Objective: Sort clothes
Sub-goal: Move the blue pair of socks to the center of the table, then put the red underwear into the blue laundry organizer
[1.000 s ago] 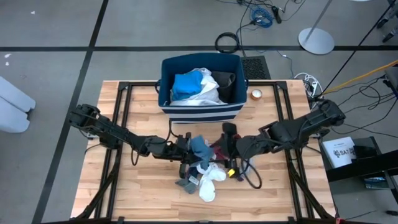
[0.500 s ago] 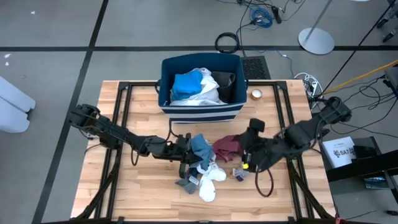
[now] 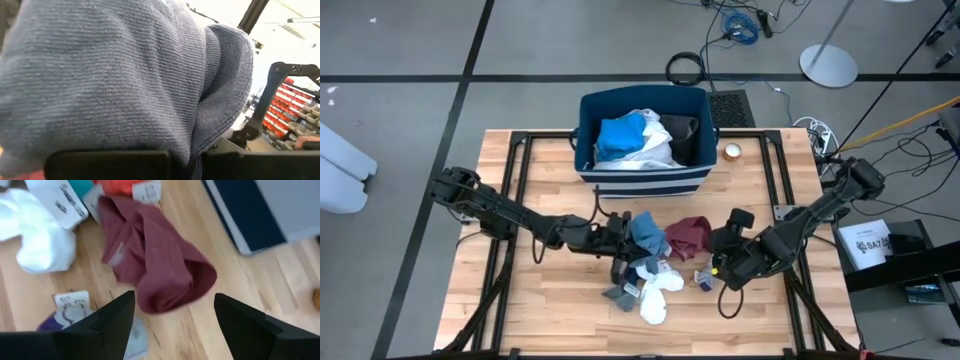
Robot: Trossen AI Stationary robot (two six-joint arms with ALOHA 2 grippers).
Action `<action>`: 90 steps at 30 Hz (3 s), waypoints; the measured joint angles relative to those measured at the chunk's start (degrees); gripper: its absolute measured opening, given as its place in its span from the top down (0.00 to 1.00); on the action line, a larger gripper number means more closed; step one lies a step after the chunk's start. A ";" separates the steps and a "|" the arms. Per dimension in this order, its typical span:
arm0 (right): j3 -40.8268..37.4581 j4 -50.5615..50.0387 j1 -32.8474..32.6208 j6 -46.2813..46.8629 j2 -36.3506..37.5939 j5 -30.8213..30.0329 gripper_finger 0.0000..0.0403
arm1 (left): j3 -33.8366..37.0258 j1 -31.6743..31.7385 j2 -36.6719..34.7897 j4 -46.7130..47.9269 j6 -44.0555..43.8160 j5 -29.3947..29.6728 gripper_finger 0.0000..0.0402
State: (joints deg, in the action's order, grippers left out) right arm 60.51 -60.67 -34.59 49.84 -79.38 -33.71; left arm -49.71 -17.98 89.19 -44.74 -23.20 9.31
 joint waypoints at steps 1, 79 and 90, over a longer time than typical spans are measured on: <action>-0.40 -0.08 0.30 0.38 0.14 0.52 0.35 | 0.00 -0.02 0.00 1.01 -0.91 -0.10 0.96; -9.86 20.17 15.80 -15.19 -9.71 9.96 0.97 | -6.82 5.95 -7.19 52.05 -3.30 -13.67 0.39; 0.79 15.82 11.71 -14.90 -3.94 9.83 0.99 | -6.82 3.48 -6.78 35.72 5.83 -8.72 0.39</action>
State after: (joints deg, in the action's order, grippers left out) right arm 61.30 -44.86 -22.88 34.94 -83.31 -23.88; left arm -56.53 -14.50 82.41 -9.01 -17.37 0.59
